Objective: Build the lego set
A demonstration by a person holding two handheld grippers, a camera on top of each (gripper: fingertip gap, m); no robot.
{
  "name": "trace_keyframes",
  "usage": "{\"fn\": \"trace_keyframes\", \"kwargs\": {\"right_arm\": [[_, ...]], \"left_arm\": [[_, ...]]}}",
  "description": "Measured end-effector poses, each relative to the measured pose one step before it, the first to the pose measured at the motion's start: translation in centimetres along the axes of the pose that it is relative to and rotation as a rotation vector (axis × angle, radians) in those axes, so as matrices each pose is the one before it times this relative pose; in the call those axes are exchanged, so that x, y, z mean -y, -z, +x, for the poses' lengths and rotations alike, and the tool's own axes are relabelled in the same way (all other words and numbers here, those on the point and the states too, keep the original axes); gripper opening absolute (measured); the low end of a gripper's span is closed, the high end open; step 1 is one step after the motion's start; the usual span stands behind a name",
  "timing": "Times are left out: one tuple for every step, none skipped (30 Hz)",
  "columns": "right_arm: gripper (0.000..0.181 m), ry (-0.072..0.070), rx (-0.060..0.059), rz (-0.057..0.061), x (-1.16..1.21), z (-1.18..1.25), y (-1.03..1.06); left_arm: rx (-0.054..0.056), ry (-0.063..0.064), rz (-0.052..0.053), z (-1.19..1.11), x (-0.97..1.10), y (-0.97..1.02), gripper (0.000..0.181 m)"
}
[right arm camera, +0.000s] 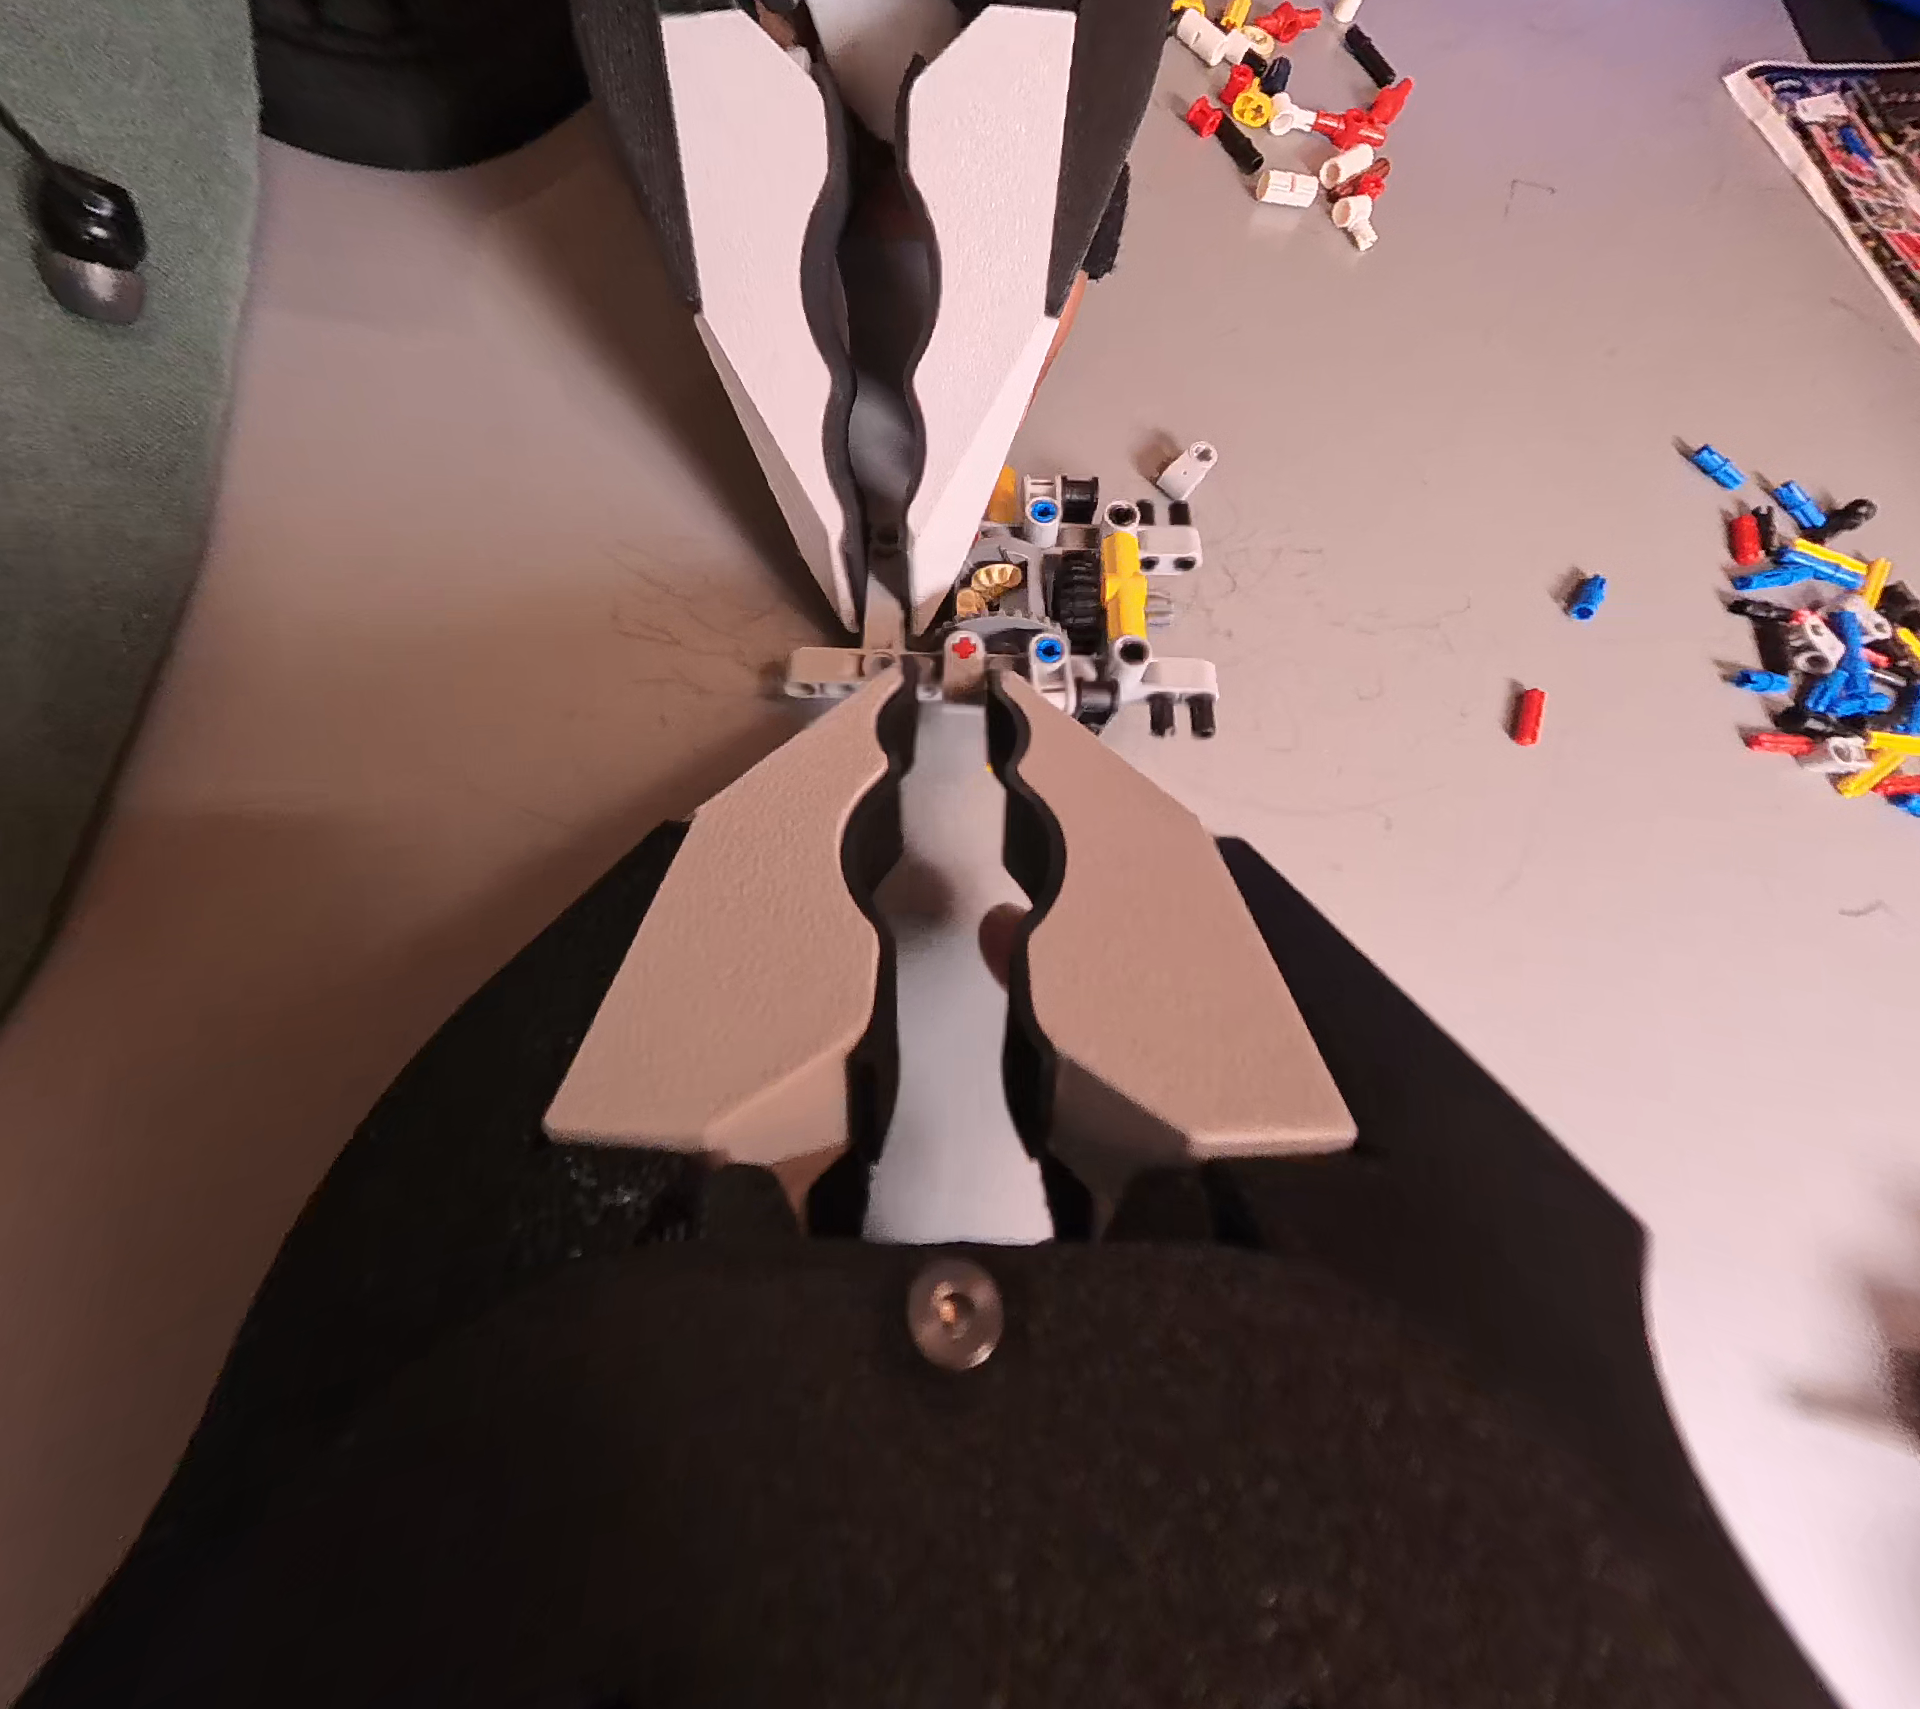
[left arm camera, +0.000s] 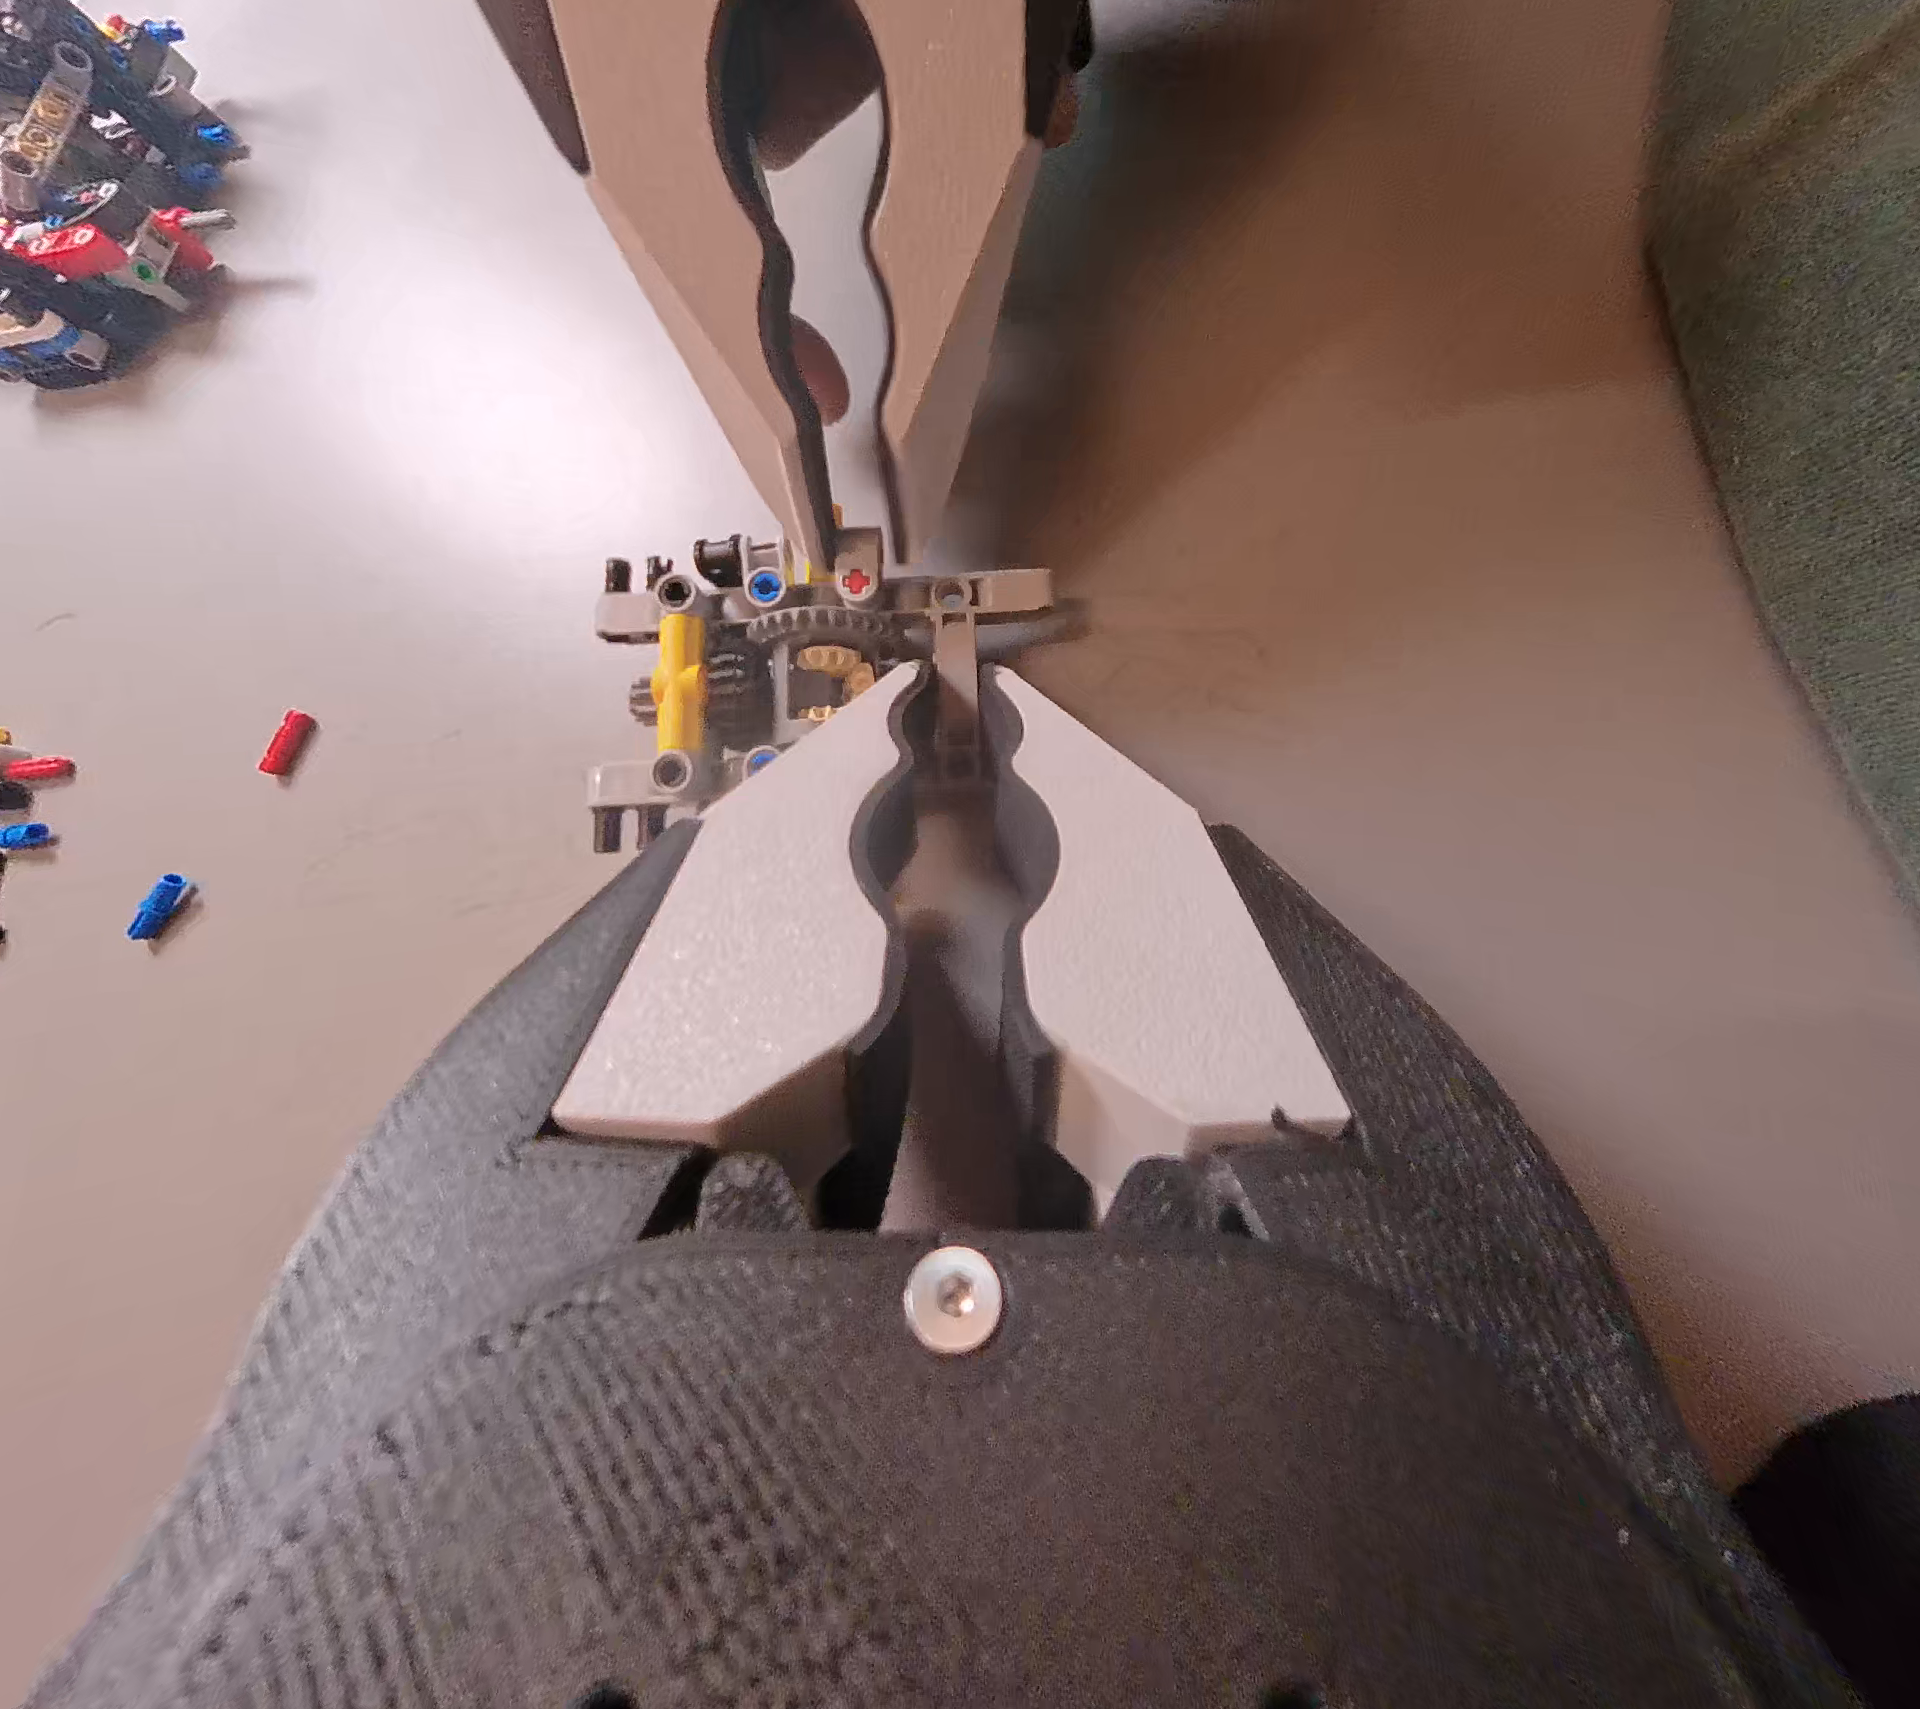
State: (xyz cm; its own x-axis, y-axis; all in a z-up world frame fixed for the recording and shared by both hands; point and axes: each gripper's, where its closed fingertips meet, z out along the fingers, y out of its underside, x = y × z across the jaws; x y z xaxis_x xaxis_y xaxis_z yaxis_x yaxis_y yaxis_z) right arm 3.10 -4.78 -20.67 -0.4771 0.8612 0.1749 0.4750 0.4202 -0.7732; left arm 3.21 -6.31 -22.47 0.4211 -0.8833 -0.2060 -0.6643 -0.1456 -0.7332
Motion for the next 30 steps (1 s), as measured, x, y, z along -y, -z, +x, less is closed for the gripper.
{"fn": "trace_keyframes", "kwargs": {"right_arm": [[0.019, -0.0140, -0.0025, 0.0090, 0.090, -0.043, 0.454], [0.023, -0.0224, -0.0053, 0.0141, 0.125, 0.021, 0.536], [0.024, -0.0219, -0.0132, 0.0160, 0.097, 0.096, 0.536], [0.024, -0.0141, -0.0239, 0.0130, -0.002, 0.194, 0.492], [0.024, -0.0095, -0.0248, 0.0093, -0.104, 0.164, 0.414], [0.024, -0.0122, -0.0202, 0.0091, -0.126, 0.096, 0.344], [0.024, -0.0158, -0.0157, 0.0139, -0.081, 0.058, 0.305], [0.023, -0.0168, -0.0111, 0.0169, -0.021, 0.029, 0.260], [0.023, -0.0147, -0.0077, 0.0149, -0.024, 0.022, 0.222], [0.023, -0.0090, -0.0099, 0.0107, -0.021, 0.081, 0.160], [0.022, -0.0034, -0.0108, 0.0080, 0.009, 0.130, 0.106], [0.021, -0.0015, -0.0082, 0.0044, 0.061, 0.112, 0.031], [0.021, 0.0002, -0.0015, 0.0024, 0.095, 0.001, -0.040], [0.020, 0.0005, 0.0017, 0.0021, 0.117, -0.059, -0.124], [0.020, -0.0007, 0.0036, -0.0013, 0.036, -0.115, -0.204], [0.019, 0.0000, 0.0078, -0.0050, -0.064, -0.215, -0.264], [0.019, 0.0010, 0.0076, -0.0038, -0.085, -0.249, -0.296], [0.019, -0.0014, -0.0028, -0.0061, -0.139, -0.087, -0.307], [0.018, -0.0019, -0.0063, -0.0107, -0.200, -0.005, -0.307], [0.018, 0.0031, -0.0023, -0.0071, -0.142, -0.087, -0.245], [0.018, 0.0011, -0.0085, -0.0026, -0.054, 0.036, -0.187], [0.017, -0.0042, -0.0110, -0.0033, -0.035, 0.109, -0.152], [0.017, -0.0042, 0.0011, 0.0002, -0.007, -0.045, -0.124], [0.017, -0.0043, -0.0040, 0.0009, -0.008, 0.029, -0.111], [0.017, -0.0014, -0.0115, 0.0016, 0.023, 0.133, -0.087], [0.017, 0.0017, -0.0048, 0.0017, 0.080, 0.022, -0.093], [0.017, 0.0020, -0.0060, 0.0052, 0.173, -0.013, -0.097], [0.017, 0.0034, -0.0090, 0.0073, 0.245, 0.001, -0.135], [0.017, 0.0077, -0.0010, 0.0038, 0.196, -0.148, -0.153], [0.017, 0.0095, -0.0021, -0.0003, 0.083, -0.128, -0.166]], "left_arm": [[0.0055, -0.0001, -0.0010, -0.046, -0.004, -0.009, 0.006], [0.0048, 0.0002, 0.0002, -0.040, -0.002, 0.012, 0.006], [0.0047, 0.0013, 0.0022, -0.060, 0.009, 0.008, 0.006], [0.0036, 0.0005, 0.0050, -0.067, 0.050, 0.060, 0.006], [0.0023, 0.0003, 0.0081, -0.062, 0.136, 0.141, 0.008], [-0.0027, 0.0040, 0.0112, -0.038, 0.220, 0.240, 0.012], [-0.0071, 0.0095, 0.0181, -0.005, 0.340, 0.371, 0.015], [-0.0050, 0.0150, 0.0254, -0.089, 0.431, 0.498, 0.018], [-0.0053, 0.0211, 0.0298, -0.145, 0.440, 0.602, 0.021], [-0.0079, 0.0271, 0.0331, -0.187, 0.433, 0.704, 0.024], [0.0027, 0.0325, 0.0346, -0.399, 0.379, 0.793, 0.026], [0.0190, 0.0373, 0.0311, -0.722, 0.252, 0.827, 0.026], [0.0226, 0.0393, 0.0197, -0.825, 0.015, 0.777, 0.026], [0.0155, 0.0367, 0.0040, -0.729, -0.288, 0.656, 0.025], [0.0125, 0.0306, -0.0064, -0.674, -0.524, 0.527, 0.027], [0.0152, 0.0249, -0.0065, -0.650, -0.603, 0.382, 0.028], [0.0091, 0.0225, -0.0057, -0.503, -0.604, 0.246, 0.029], [-0.0008, 0.0213, -0.0091, -0.289, -0.601, 0.109, 0.030], [-0.0001, 0.0158, -0.0095, -0.212, -0.503, -0.009, 0.030], [0.0026, 0.0063, -0.0059, -0.145, -0.352, -0.099, 0.031], [-0.0026, -0.0006, -0.0052, 0.012, -0.240, -0.191, 0.030], [-0.0071, -0.0026, -0.0070, 0.125, -0.162, -0.240, 0.030], [-0.0048, -0.0037, -0.0081, 0.112, -0.143, -0.291, 0.030], [-0.0002, -0.0046, -0.0092, 0.058, -0.143, -0.304, 0.029], [0.0007, -0.0049, -0.0113, 0.056, -0.194, -0.307, 0.029], [0.0003, -0.0056, -0.0162, 0.067, -0.227, -0.245, 0.029], [0.0065, -0.0074, -0.0148, -0.044, -0.169, -0.156, 0.029], [0.0137, -0.0078, -0.0048, -0.184, -0.048, -0.047, 0.028], [0.0175, -0.0034, 0.0016, -0.306, 0.030, 0.052, 0.027], [0.0222, 0.0038, 0.0034, -0.467, 0.051, 0.113, 0.025]]}}
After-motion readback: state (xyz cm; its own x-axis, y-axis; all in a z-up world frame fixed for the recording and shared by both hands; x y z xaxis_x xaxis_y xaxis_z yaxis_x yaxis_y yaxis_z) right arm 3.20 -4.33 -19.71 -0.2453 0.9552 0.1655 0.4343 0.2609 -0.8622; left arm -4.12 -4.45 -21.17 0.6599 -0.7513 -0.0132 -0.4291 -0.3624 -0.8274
